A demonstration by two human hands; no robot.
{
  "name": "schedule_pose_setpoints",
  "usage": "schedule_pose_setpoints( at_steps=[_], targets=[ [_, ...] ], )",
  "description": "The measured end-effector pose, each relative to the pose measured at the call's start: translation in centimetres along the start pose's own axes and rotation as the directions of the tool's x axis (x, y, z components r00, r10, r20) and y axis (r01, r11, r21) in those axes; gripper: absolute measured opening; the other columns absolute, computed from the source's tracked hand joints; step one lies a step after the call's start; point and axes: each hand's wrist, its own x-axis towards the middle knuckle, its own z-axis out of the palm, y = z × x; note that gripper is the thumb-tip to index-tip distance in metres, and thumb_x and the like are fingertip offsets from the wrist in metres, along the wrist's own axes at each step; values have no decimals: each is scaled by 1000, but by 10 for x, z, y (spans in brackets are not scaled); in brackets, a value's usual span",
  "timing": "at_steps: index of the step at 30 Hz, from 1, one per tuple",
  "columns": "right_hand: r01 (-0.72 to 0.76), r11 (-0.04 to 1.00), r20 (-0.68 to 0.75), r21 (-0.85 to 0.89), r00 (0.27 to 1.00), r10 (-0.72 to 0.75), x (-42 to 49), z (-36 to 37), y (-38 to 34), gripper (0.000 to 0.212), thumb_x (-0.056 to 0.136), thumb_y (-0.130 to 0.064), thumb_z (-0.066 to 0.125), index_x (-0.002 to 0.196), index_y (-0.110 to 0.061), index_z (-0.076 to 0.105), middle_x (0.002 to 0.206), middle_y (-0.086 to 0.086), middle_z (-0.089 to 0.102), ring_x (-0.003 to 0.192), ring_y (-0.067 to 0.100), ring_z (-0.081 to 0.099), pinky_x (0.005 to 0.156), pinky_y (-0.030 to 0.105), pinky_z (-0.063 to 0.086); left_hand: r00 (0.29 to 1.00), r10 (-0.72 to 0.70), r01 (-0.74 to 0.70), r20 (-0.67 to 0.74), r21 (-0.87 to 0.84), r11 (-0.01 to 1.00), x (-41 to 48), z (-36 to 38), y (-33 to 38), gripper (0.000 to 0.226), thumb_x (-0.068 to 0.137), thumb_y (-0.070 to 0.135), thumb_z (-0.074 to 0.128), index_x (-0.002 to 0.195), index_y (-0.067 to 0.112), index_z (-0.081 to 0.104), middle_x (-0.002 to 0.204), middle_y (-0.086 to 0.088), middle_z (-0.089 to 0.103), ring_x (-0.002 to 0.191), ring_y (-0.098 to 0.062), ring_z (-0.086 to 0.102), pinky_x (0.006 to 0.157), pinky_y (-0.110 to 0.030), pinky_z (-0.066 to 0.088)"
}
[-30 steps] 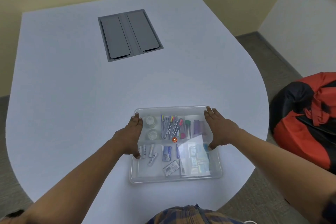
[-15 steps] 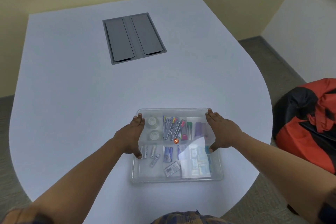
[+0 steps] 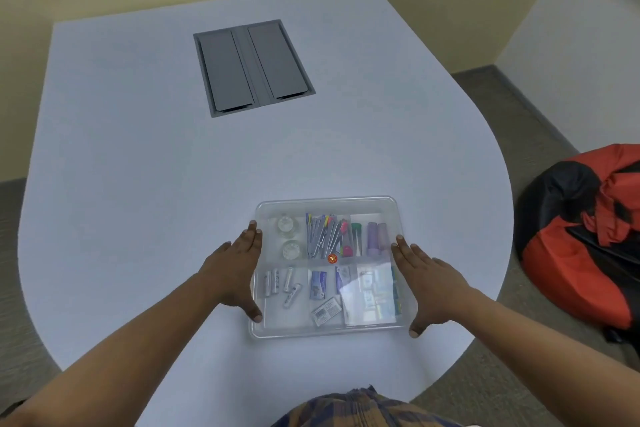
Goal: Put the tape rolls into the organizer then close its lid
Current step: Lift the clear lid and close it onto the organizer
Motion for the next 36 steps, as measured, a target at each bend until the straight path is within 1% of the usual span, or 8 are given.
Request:
schedule_pose_setpoints(
  at_steps=[6, 10, 13, 19, 24, 28, 32, 36],
  targets=[
    [11, 996, 1, 85, 1000, -12, 1, -2, 2, 152, 52, -58, 86, 147, -18, -25, 149, -5, -34, 149, 23, -8, 119, 42, 17, 999, 5, -6, 42, 9, 1000, -1, -1, 8, 169, 36, 70, 83, 141, 3, -30, 150, -17, -39, 149, -27, 0, 120, -41, 14],
    [-7, 998, -39, 69, 999, 10, 2, -1, 0, 151, 51, -57, 87, 149, -18, -21, 156, -3, -27, 149, 24, -7, 118, 41, 17, 999, 8, -9, 50, 15, 1000, -3, 0, 9, 175, 29, 73, 82, 137, 4, -37, 146, -17, -44, 147, -31, 13, 119, -41, 19],
    [-37, 998, -68, 58, 997, 41, 2, 3, -5, 152, 50, -55, 89, 149, -17, -20, 158, -1, -23, 149, 25, -7, 118, 41, 16, 999, 4, -5, 33, 21, 1000, -3, 1, 10, 176, 27, 75, 81, 135, 4, -39, 146, -18, -44, 149, -26, 4, 121, -42, 13],
    [-28, 1000, -59, 9, 998, 28, 5, -5, -3, 151, 49, -63, 85, 150, -16, -18, 160, 3, -20, 148, 26, -11, 119, 43, 10, 999, -4, 4, 36, 13, 1000, -3, -6, 13, 173, 30, 74, 81, 140, 4, -32, 150, -17, -38, 149, -26, 1, 120, -41, 16],
    [-27, 1000, -89, 12, 996, 28, 17, -30, 2, 145, 51, -58, 87, 152, -14, -9, 162, 2, -14, 149, 24, -4, 117, 42, 19, 998, -6, 8, -55, 38, 999, 2, -26, -2, 150, 44, 69, 81, 151, 12, -6, 161, -4, -18, 149, -17, 2, 114, -38, 30],
    [-56, 998, -90, -38, 995, 52, 36, -51, 6, 146, 52, -57, 87, 152, -8, -8, 162, 7, -13, 149, 27, -3, 117, 42, 22, 998, -33, 37, -45, 84, 996, 17, -40, -7, 147, 51, 59, 85, 150, 12, -14, 160, -4, -22, 149, -15, -3, 110, -37, 34],
    [-65, 997, -70, -48, 996, 62, 46, -51, 4, 146, 54, -53, 89, 151, -4, -9, 162, 11, -11, 149, 25, -3, 119, 39, 17, 998, -49, 46, 25, 122, 991, 28, -45, -3, 149, 50, 58, 86, 149, 9, -13, 160, -7, -21, 149, -17, -4, 113, -38, 29],
    [-50, 999, -69, -7, 996, 50, 50, -46, 4, 147, 53, -49, 91, 150, -2, -10, 161, 14, -13, 149, 25, -3, 119, 35, 14, 998, -58, 54, 22, 131, 990, 32, -44, -6, 151, 46, 59, 87, 150, 9, -11, 160, -7, -17, 149, -16, -3, 118, -40, 20]
  ],
)
